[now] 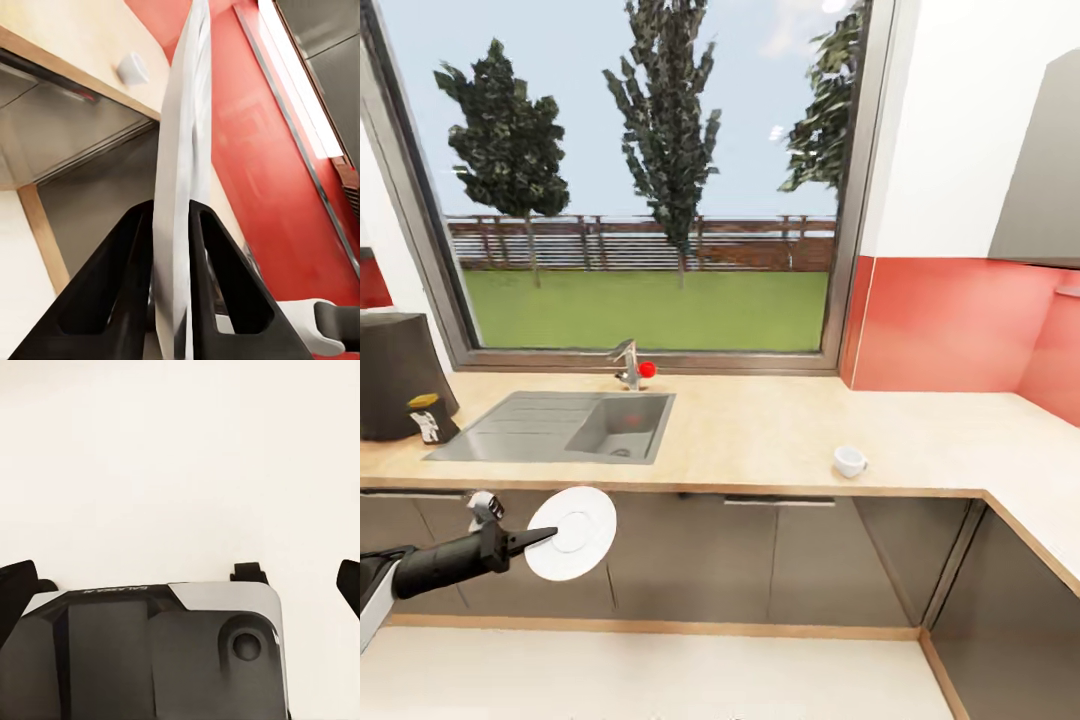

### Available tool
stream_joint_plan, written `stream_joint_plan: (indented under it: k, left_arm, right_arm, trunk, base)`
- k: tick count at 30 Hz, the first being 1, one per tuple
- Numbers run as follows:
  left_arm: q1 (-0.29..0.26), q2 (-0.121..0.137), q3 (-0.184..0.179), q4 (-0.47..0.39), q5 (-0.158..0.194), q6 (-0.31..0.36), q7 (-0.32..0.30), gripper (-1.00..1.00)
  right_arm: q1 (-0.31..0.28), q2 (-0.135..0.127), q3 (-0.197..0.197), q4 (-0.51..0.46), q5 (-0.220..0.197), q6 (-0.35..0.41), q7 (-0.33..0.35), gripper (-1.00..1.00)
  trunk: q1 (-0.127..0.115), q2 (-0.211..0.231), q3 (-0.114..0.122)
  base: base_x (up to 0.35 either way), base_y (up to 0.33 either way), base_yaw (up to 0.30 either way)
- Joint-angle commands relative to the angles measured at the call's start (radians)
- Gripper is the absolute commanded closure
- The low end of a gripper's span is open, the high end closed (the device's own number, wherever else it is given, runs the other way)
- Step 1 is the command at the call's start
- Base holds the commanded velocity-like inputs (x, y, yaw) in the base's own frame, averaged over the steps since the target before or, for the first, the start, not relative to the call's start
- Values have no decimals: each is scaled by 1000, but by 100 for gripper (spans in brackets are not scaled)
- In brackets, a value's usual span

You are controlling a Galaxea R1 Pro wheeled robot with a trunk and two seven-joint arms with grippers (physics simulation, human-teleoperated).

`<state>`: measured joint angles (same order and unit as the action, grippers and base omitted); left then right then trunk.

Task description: Set up a coffee station on the kitchen countertop: keep the coffee maker on the countertop, move the bottle of coffee from the kitchen shelf to the counter next to the coffee maker, place a paper coffee filter on top of the coffee maker, put the saucer next to the coffee maker with the coffee cup on the saucer, and place the electric kettle next to the coffee maker.

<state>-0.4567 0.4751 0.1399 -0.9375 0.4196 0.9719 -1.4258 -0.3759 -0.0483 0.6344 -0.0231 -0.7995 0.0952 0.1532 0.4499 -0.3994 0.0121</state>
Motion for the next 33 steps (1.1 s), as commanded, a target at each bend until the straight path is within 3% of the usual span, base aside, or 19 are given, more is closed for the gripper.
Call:
stream_joint_plan:
  k: [1, 14, 22, 33]
  left_arm:
    - [0, 0, 0, 0, 1, 7, 0, 100]
    - [0, 2, 2, 0, -1, 7, 1, 100]
    - [0, 3, 30, 0, -1, 7, 1, 100]
    - [0, 3, 32, 0, -1, 7, 1, 100]
  right_arm:
    - [0, -1, 8, -1, -10, 4, 2, -100]
    - [4, -1, 8, -1, -10, 4, 2, -100]
    - [5, -1, 8, -1, -10, 4, 2, -100]
    - [5, -1, 8, -1, -11, 4, 2, -100]
  trunk:
    - [0, -1, 0]
    - [0, -1, 0]
    - [0, -1, 0]
    - [0, -1, 0]
  base:
    - [-65, 0, 277]
    - [-9, 0, 277]
    - [0, 0, 277]
    - [0, 0, 277]
